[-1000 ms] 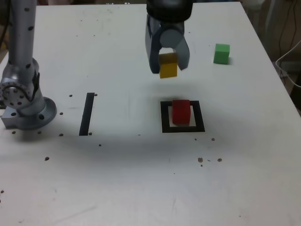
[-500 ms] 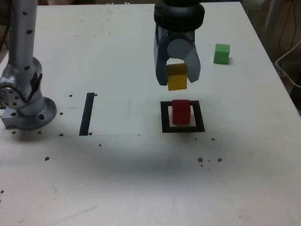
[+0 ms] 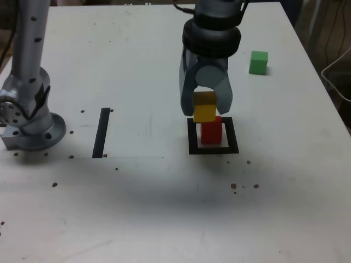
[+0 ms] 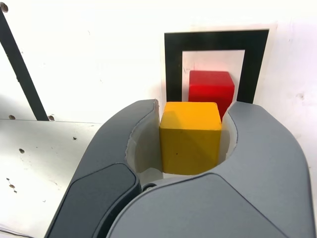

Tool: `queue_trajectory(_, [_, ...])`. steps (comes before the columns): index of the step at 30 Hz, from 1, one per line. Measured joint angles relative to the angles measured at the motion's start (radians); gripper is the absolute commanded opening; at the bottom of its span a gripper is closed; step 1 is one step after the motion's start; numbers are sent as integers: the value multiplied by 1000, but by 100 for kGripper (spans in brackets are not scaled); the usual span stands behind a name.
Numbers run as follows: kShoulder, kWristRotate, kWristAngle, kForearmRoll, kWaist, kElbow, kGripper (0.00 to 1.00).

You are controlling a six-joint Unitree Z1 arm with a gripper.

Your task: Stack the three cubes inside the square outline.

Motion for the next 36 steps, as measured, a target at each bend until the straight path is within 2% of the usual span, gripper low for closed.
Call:
queue_trajectory(26, [51, 20, 18, -38, -9, -8, 14])
queue_trajectory(36, [55, 26, 25, -34, 2, -8, 20])
